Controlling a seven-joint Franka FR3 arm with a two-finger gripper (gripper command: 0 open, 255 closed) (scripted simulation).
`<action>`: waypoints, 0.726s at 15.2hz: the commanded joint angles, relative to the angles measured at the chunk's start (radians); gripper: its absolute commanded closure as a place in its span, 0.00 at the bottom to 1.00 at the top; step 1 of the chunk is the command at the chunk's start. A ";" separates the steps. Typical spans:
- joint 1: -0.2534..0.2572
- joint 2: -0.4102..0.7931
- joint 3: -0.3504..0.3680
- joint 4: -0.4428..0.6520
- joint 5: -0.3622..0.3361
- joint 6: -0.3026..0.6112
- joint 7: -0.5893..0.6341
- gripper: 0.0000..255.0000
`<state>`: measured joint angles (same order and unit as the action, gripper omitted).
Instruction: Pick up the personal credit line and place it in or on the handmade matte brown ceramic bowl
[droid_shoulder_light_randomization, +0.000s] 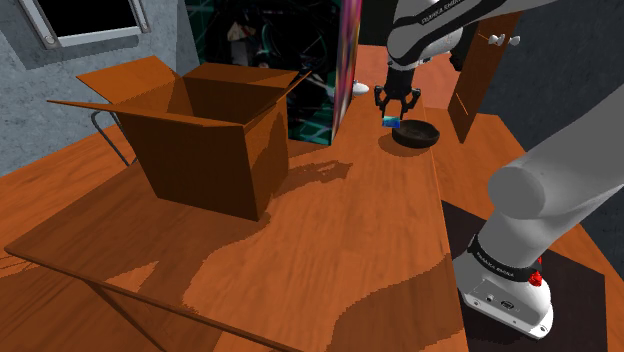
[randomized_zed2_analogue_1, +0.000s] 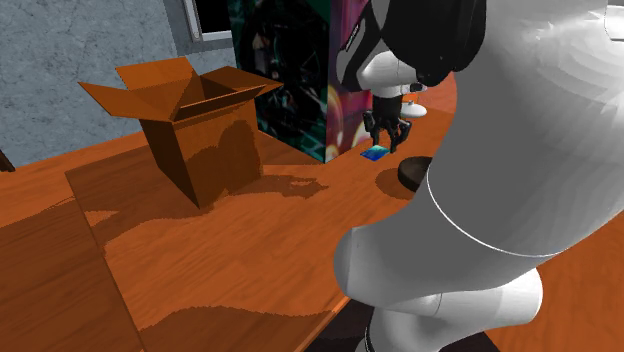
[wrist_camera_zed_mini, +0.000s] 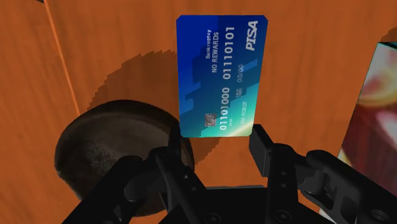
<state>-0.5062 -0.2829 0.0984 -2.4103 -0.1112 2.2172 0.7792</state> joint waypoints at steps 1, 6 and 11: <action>-0.020 0.021 -0.030 0.019 -0.007 0.007 -0.045 1.00; -0.070 0.090 -0.106 0.093 -0.016 0.014 -0.166 1.00; -0.116 0.179 -0.175 0.195 -0.007 0.012 -0.286 1.00</action>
<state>-0.6145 -0.1235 -0.0653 -2.2324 -0.1207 2.2250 0.5141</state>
